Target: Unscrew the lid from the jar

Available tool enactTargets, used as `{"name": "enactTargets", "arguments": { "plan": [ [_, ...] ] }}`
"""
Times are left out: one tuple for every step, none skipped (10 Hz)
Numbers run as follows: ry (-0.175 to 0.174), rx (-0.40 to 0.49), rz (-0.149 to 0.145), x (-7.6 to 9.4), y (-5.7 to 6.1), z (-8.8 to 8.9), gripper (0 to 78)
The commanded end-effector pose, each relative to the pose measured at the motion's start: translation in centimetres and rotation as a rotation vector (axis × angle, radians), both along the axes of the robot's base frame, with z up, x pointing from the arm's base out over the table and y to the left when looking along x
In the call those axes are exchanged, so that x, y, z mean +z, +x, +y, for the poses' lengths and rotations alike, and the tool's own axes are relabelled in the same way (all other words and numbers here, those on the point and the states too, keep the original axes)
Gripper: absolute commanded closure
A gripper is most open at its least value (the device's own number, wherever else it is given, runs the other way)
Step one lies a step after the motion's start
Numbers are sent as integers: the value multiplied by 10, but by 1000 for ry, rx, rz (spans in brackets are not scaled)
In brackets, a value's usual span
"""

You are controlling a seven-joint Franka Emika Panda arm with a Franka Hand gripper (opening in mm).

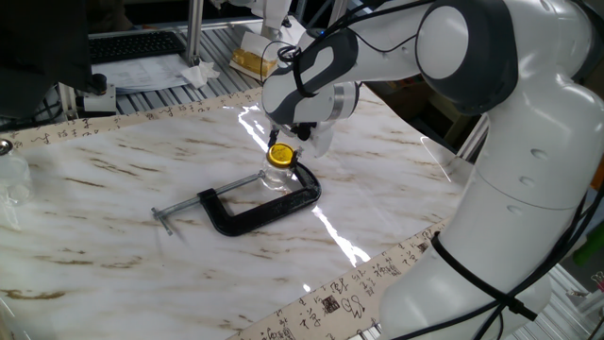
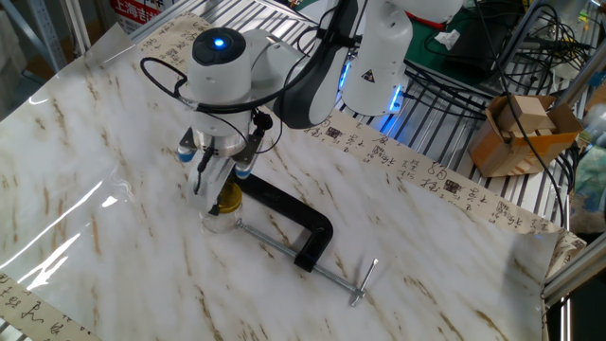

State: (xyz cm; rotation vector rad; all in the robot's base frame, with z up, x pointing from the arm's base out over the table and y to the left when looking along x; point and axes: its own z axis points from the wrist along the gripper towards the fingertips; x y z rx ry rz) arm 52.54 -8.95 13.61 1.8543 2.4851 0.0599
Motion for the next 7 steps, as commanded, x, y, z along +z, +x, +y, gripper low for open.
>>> {"name": "enactTargets", "arguments": {
  "plan": [
    [-41,583,12,3,-1,12,763],
    [-41,618,14,2,-1,12,763],
    [-48,714,15,0,-1,12,763],
    [-53,775,17,0,-1,12,763],
    [-55,839,19,0,-1,12,763],
    [-57,899,22,-1,-1,12,763],
    [-60,930,24,-1,-1,12,763]
  ]
}}
